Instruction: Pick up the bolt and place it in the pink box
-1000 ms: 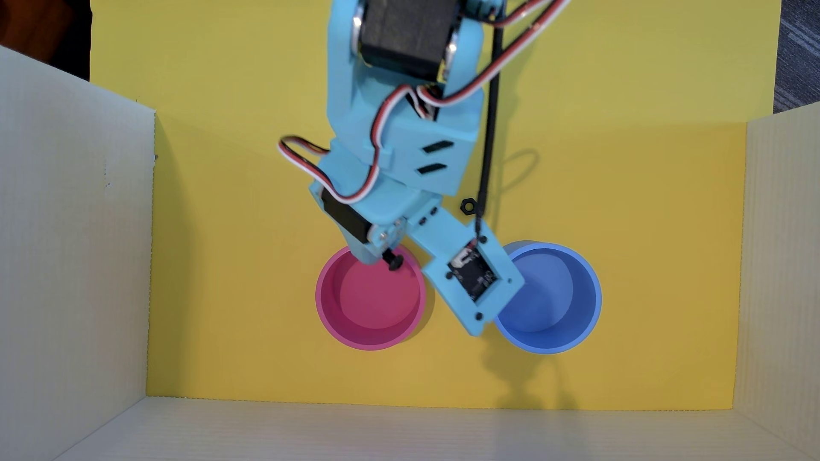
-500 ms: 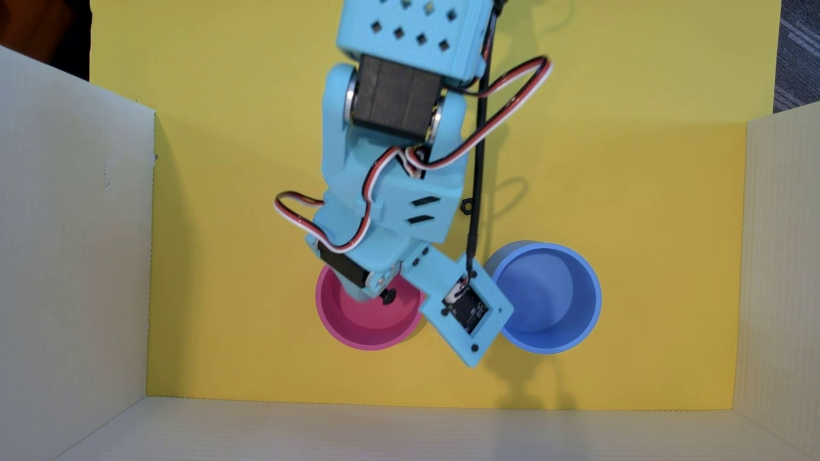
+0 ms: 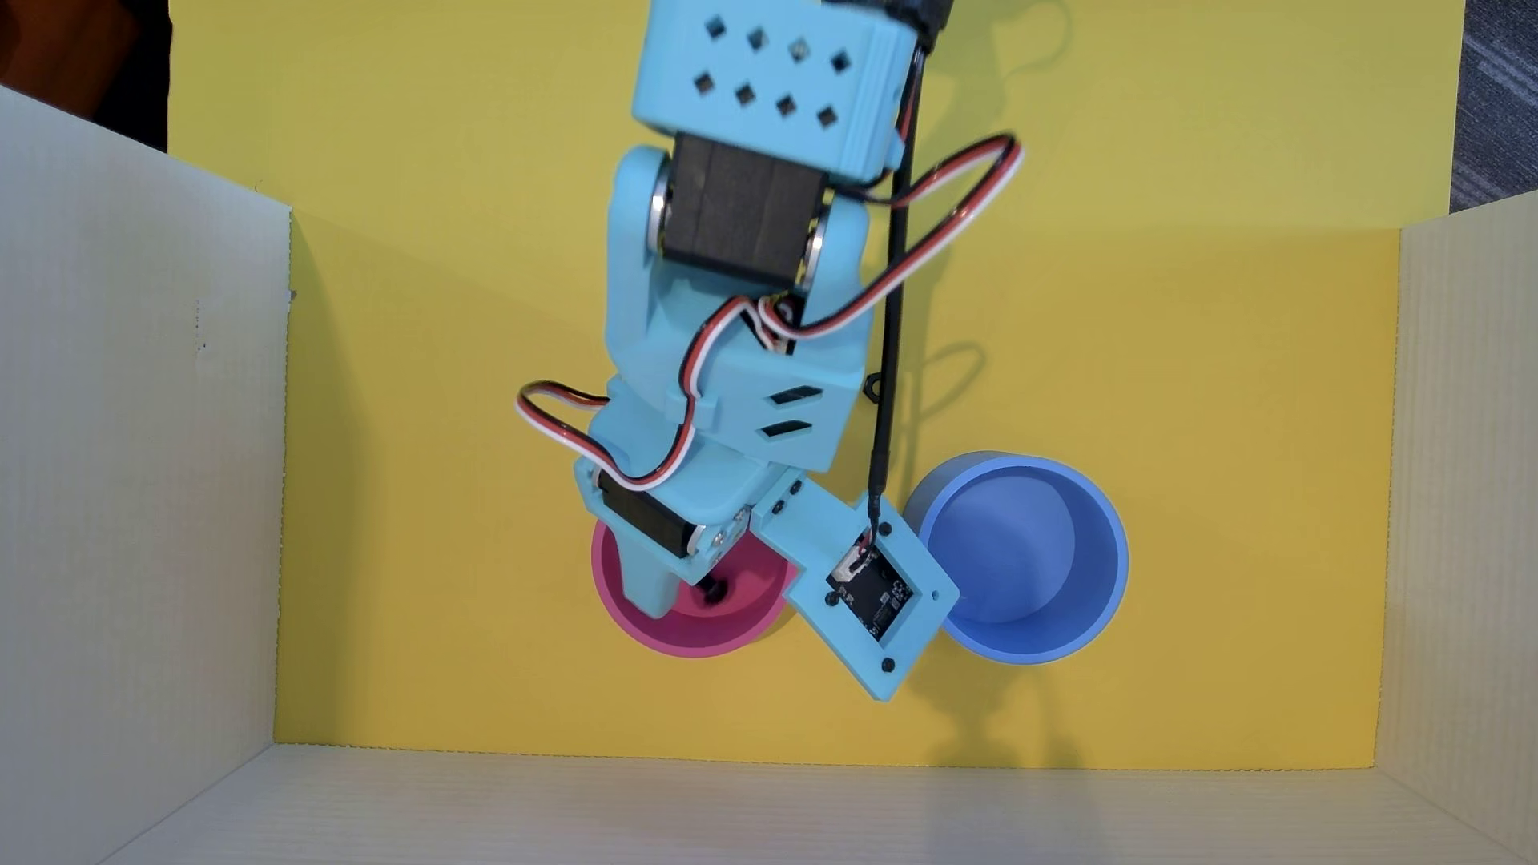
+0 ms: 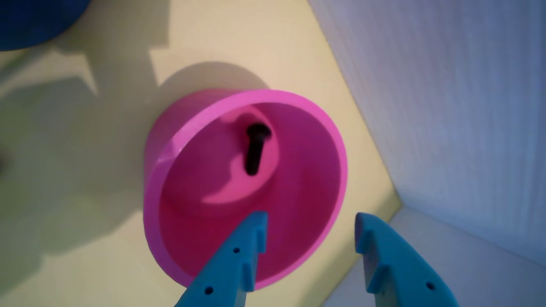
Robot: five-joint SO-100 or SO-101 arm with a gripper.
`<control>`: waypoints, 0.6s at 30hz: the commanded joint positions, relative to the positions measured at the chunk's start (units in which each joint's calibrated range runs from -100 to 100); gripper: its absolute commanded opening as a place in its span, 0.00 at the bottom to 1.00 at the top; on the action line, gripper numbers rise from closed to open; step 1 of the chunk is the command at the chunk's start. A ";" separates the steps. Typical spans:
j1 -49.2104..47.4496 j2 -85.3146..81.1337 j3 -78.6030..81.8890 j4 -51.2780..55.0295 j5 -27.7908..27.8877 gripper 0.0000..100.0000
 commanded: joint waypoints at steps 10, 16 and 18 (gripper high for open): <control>-2.69 -6.68 3.25 9.85 -0.13 0.01; -7.92 -21.32 8.41 17.49 0.34 0.01; -9.02 -27.55 13.02 17.14 0.34 0.01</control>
